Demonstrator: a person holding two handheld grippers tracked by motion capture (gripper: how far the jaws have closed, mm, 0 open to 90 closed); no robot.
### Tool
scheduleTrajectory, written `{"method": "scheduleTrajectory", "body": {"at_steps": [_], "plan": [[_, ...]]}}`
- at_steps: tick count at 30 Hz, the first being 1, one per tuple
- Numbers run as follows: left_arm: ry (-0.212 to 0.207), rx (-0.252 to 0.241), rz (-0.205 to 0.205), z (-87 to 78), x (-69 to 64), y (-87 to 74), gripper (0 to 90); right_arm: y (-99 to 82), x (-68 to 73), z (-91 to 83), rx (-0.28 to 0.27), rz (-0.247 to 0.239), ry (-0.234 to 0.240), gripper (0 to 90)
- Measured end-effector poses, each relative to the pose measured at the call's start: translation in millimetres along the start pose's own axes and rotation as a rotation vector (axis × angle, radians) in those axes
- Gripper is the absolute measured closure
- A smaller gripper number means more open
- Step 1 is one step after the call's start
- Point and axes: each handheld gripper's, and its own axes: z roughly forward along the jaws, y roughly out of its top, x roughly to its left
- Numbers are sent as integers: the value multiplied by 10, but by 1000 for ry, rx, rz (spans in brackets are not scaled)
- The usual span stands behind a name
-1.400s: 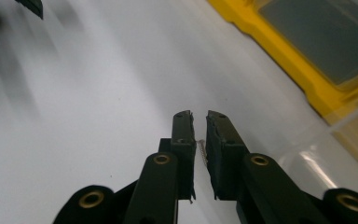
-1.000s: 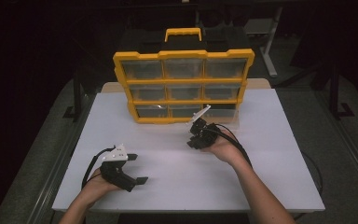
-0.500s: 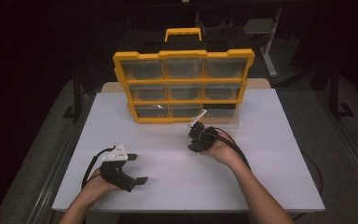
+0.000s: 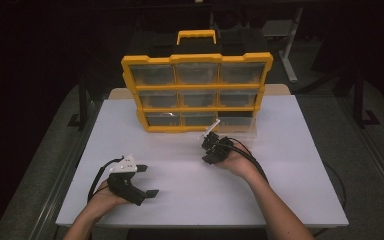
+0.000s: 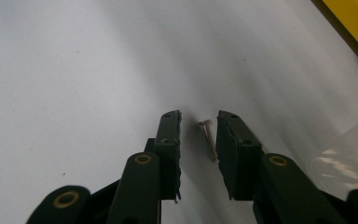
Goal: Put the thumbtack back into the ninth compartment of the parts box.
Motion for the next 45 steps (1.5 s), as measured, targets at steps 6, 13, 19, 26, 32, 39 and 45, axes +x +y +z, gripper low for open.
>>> {"method": "scheduleTrajectory", "body": {"at_steps": [6, 13, 19, 26, 32, 39, 45], "plan": [[1, -2, -2, -5, 6, -1, 6, -3, -11, 43, 8, 9, 14, 691], [-1, -2, -1, -1, 3, 0, 6, -2, -18, 48, 5, 24, 27, 731], [-1, -1, -1, -1, 3, 1, 6, -3, -22, 44, 13, 38, 35, 783], [1, -3, -3, -2, 0, 1, 6, -2, -25, 47, 13, 48, 39, 826], [0, -1, -2, -1, 0, 1, 6, -6, -31, 48, 11, 48, 45, 865], [1, -1, -1, -3, 6, 0, 6, 1, -31, 32, 7, 38, 54, 865], [2, 1, 1, 2, 8, -2, 6, 47, -10, -70, -11, 39, 74, 865]]}}
